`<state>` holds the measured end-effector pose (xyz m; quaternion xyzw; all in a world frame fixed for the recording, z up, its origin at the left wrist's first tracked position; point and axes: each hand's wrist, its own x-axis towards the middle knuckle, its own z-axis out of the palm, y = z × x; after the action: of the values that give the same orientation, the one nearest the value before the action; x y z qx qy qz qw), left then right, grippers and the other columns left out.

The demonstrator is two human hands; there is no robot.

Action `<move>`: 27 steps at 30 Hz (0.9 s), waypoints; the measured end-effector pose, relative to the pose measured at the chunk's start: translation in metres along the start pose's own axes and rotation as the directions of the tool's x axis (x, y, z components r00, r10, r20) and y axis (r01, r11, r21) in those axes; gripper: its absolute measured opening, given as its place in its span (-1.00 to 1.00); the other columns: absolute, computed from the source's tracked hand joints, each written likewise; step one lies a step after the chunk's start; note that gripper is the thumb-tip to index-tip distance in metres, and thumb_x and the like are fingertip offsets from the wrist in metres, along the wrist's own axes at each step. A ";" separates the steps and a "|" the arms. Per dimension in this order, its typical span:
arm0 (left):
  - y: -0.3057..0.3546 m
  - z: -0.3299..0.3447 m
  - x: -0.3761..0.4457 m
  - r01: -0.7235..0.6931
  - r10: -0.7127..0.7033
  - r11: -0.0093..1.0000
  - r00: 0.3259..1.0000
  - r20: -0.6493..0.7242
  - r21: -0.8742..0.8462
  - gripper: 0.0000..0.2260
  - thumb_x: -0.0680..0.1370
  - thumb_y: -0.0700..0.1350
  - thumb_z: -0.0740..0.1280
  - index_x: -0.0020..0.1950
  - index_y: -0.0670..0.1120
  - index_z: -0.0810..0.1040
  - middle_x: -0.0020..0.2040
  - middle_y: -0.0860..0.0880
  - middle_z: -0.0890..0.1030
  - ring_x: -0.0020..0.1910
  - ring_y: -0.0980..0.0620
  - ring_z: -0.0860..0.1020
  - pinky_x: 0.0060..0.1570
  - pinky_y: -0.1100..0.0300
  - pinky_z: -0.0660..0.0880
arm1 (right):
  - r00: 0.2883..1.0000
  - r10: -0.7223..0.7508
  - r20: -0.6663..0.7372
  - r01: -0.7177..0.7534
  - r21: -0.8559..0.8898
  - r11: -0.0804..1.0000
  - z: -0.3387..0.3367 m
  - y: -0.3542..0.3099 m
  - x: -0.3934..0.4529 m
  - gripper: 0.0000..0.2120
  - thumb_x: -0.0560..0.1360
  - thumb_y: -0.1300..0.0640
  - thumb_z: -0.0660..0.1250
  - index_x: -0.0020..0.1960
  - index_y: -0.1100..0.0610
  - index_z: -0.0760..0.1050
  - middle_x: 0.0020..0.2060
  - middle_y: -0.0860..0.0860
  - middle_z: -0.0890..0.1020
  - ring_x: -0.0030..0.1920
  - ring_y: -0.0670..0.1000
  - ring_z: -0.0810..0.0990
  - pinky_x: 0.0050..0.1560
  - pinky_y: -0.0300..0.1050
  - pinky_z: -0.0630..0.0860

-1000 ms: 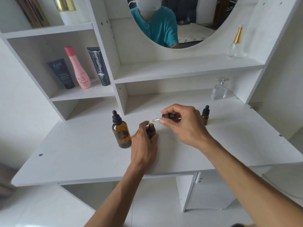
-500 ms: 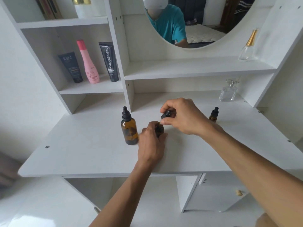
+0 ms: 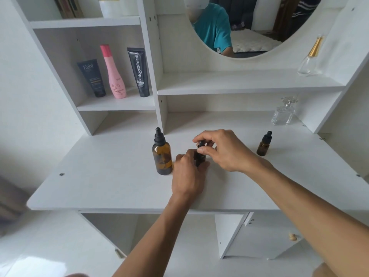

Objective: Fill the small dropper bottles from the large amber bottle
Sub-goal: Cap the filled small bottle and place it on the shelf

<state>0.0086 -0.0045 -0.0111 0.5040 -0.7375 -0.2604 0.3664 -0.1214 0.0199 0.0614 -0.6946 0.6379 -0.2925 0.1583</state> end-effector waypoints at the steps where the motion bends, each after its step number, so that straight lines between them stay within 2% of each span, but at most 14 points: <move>1: 0.000 0.000 0.000 -0.002 0.002 1.000 1.000 0.000 -0.003 -0.83 0.51 -0.06 0.43 0.05 -0.07 0.56 -0.09 -0.05 0.62 -0.16 0.01 0.48 -0.24 0.19 0.34 | 1.000 -0.003 -0.002 0.003 0.004 1.000 0.001 0.001 -0.001 -0.76 0.55 0.15 0.41 0.22 0.04 0.62 -0.05 -0.07 0.69 -0.11 -0.15 0.58 -0.04 -0.29 0.44; 4: -0.001 0.002 0.000 -0.011 0.011 1.000 1.000 0.002 -0.012 -0.84 0.52 -0.06 0.41 0.06 -0.06 0.57 -0.09 -0.05 0.63 -0.10 -0.04 0.53 -0.19 0.11 0.45 | 0.999 -0.015 -0.032 0.015 0.012 1.000 0.005 0.004 -0.003 -0.77 0.54 0.12 0.43 0.19 0.04 0.63 -0.08 -0.10 0.68 -0.16 -0.22 0.55 -0.09 -0.34 0.41; 8: -0.003 0.003 0.000 -0.006 0.006 0.999 1.000 0.011 -0.032 -0.84 0.53 -0.05 0.37 0.07 -0.06 0.56 -0.13 -0.06 0.62 -0.09 -0.11 0.55 -0.16 0.00 0.54 | 1.000 -0.021 -0.016 0.021 -0.008 1.000 0.004 0.001 -0.004 -0.72 0.52 0.06 0.44 0.23 0.00 0.60 -0.03 -0.15 0.67 -0.04 -0.11 0.61 0.02 -0.21 0.49; 10: -0.003 0.003 0.000 -0.001 0.002 0.999 1.000 0.013 -0.037 -0.85 0.53 -0.04 0.36 0.05 -0.05 0.55 -0.15 -0.06 0.62 -0.11 -0.11 0.55 -0.20 0.04 0.52 | 1.000 -0.011 0.002 0.011 -0.008 1.000 0.001 0.000 -0.005 -0.68 0.54 0.11 0.41 0.28 -0.02 0.58 0.05 -0.17 0.66 0.04 -0.14 0.60 0.08 -0.20 0.48; 13: -0.005 0.005 0.001 -0.004 0.004 1.000 1.000 0.016 -0.025 -0.85 0.53 -0.03 0.38 0.05 -0.04 0.56 -0.12 -0.03 0.63 -0.08 -0.08 0.54 -0.17 0.06 0.50 | 1.000 -0.013 -0.006 0.013 0.025 1.000 0.000 -0.001 -0.004 -0.73 0.53 0.21 0.40 0.21 0.01 0.63 -0.02 -0.16 0.68 0.01 -0.14 0.62 0.05 -0.23 0.51; 16: -0.008 0.006 0.003 -0.005 0.005 1.000 1.000 0.017 -0.007 -0.83 0.53 0.00 0.39 0.06 -0.03 0.56 -0.10 -0.01 0.64 -0.06 -0.05 0.54 -0.18 0.11 0.46 | 0.999 0.012 -0.049 -0.010 0.028 1.000 0.001 0.001 -0.002 -0.77 0.50 0.09 0.46 0.15 0.02 0.64 -0.08 -0.12 0.69 -0.01 -0.10 0.63 0.00 -0.26 0.48; 18: -0.009 0.007 0.003 -0.012 0.012 1.000 1.000 0.020 -0.008 -0.83 0.52 0.00 0.39 0.06 -0.03 0.56 -0.11 0.00 0.64 -0.06 -0.06 0.54 -0.17 0.10 0.48 | 0.998 0.024 -0.058 -0.022 0.040 0.999 0.000 0.001 -0.002 -0.74 0.49 0.06 0.48 0.17 0.01 0.63 -0.06 -0.13 0.68 0.00 -0.12 0.62 -0.09 -0.36 0.43; 22: -0.008 0.006 0.003 -0.016 0.016 1.000 1.000 0.016 -0.002 -0.84 0.52 -0.01 0.40 0.06 -0.03 0.56 -0.10 -0.03 0.63 -0.09 -0.04 0.53 -0.22 0.15 0.39 | 0.999 0.026 -0.025 -0.024 0.066 0.997 -0.003 0.001 -0.003 -0.71 0.49 0.22 0.42 0.18 0.00 0.63 -0.04 -0.16 0.68 0.00 -0.18 0.62 -0.11 -0.38 0.47; 27: -0.009 0.006 0.003 -0.015 0.015 1.000 1.000 0.013 -0.001 -0.85 0.53 -0.02 0.39 0.04 -0.03 0.55 -0.07 -0.04 0.63 -0.09 -0.02 0.52 -0.22 0.18 0.36 | 0.997 0.050 -0.059 -0.046 0.062 0.997 -0.002 0.001 -0.003 -0.72 0.46 0.08 0.51 0.15 0.01 0.64 -0.09 -0.12 0.69 -0.05 -0.11 0.63 -0.07 -0.34 0.47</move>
<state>0.0082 -0.0101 -0.0207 0.4964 -0.7436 -0.2611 0.3639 -0.1240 0.0226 0.0619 -0.6647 0.6499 -0.3287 0.1667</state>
